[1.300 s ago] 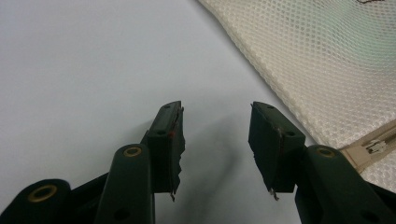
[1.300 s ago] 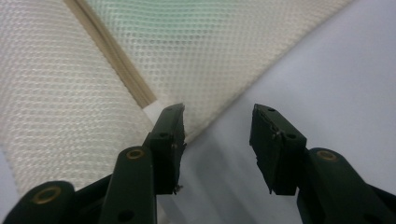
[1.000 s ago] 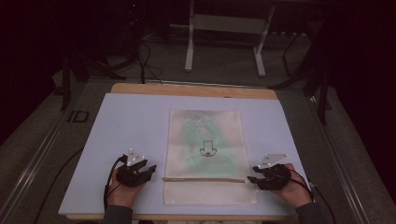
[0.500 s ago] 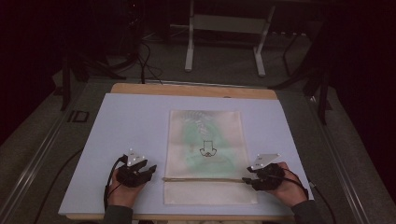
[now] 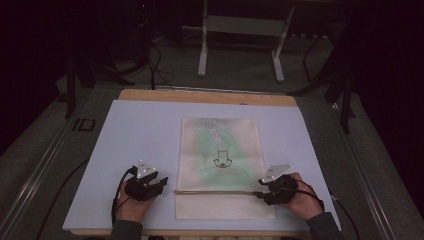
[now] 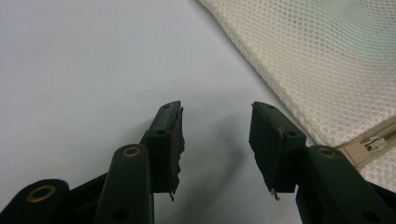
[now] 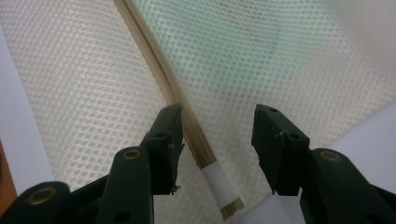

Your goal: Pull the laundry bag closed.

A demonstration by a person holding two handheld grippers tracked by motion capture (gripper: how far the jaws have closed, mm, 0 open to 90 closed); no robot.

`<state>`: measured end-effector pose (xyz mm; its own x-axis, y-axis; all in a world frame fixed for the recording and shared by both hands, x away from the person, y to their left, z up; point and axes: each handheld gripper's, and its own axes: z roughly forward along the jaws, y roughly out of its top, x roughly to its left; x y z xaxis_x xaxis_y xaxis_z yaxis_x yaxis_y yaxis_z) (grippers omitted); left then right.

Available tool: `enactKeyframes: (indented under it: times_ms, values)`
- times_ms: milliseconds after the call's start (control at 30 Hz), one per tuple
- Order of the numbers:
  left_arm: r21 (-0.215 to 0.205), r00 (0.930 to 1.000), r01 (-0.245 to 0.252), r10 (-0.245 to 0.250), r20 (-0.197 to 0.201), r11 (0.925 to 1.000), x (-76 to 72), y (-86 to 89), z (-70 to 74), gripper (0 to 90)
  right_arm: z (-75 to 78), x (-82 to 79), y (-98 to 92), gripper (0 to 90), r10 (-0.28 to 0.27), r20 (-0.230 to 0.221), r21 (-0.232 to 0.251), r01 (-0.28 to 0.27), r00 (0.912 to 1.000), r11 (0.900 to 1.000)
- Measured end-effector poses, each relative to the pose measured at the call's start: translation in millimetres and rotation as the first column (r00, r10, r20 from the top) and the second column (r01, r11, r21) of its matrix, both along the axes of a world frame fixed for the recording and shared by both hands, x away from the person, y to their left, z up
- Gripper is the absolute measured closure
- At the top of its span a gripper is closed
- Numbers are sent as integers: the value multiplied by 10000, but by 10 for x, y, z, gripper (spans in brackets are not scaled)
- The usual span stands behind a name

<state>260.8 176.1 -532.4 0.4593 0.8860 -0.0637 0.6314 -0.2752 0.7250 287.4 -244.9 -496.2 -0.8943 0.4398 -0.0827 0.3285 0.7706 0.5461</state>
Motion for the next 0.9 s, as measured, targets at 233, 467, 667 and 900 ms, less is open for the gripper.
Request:
enactKeyframes:
  times_ms: [233,467,667,900]
  values:
    - [9,10000,17,-17,-16,10000,0,-1,0,534,20,-3,76,530,221,33,-18,-221,9998,9998]
    - [24,10000,44,-44,-25,10000,0,-3,0,534,48,2,166,528,484,96,-18,-483,9988,9988]
    - [26,10000,56,-56,-17,10000,-1,-5,-1,534,65,3,238,527,611,71,39,-611,9981,9981]
    - [31,10000,70,-70,-17,10000,-1,-9,-1,534,79,4,349,526,862,91,98,-863,9962,9962]
